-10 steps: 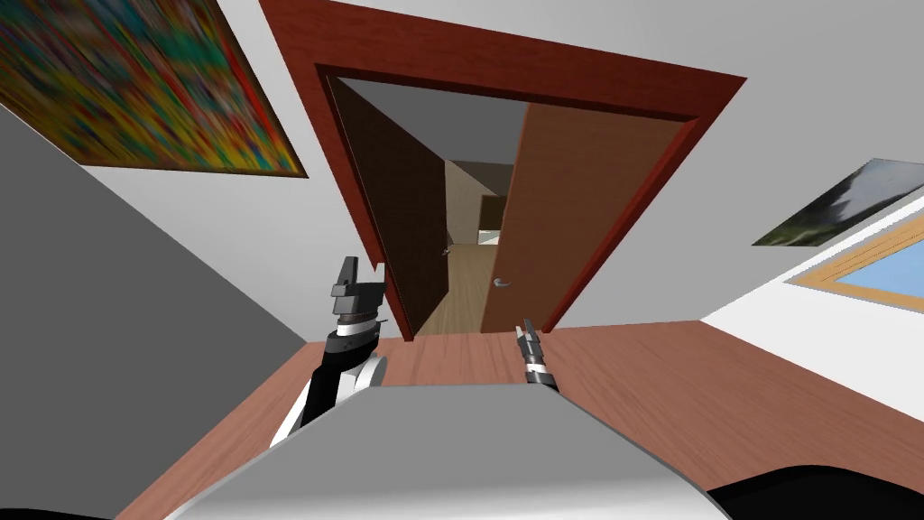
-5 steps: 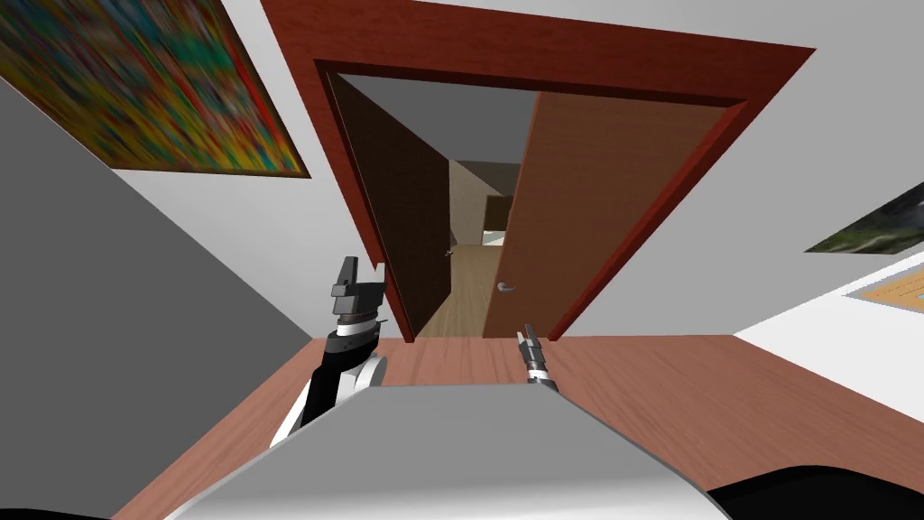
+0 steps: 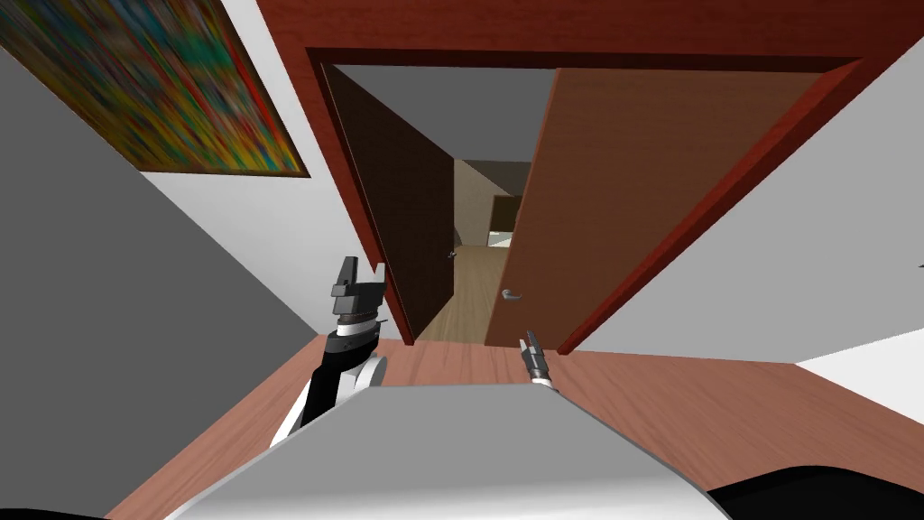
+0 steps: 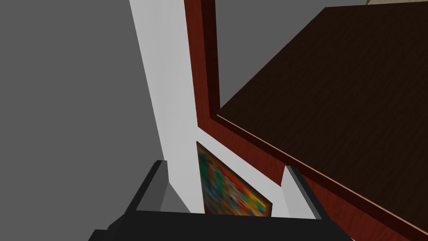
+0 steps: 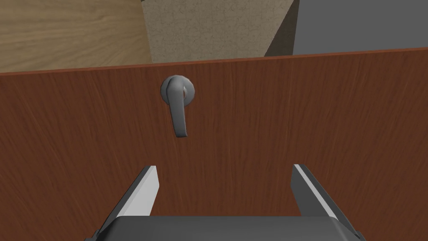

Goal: Push the door open

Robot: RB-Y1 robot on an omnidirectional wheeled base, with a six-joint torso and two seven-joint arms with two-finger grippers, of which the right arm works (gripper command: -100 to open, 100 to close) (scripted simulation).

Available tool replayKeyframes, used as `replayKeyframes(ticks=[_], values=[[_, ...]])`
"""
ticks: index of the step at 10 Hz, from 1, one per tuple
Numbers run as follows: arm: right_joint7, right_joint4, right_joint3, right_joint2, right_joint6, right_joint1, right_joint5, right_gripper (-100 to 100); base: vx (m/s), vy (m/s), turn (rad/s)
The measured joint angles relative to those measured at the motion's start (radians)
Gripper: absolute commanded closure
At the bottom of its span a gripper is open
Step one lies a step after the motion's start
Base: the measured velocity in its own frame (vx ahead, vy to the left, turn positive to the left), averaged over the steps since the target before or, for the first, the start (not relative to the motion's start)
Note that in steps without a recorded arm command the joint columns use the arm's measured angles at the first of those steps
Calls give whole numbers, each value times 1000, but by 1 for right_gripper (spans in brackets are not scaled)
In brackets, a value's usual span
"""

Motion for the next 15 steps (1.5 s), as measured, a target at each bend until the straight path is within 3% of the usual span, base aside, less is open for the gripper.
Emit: replayKeyframes(ticks=[8, 12, 15], values=[[-24, 168, 24, -33, -72, -9, -38, -100, 130, -89, 104], [-29, 205, 30, -44, -82, -11, -52, -100, 117, -72, 49], [-31, 222, 16, -39, -63, -40, -51, -100, 162, -31, 30]])
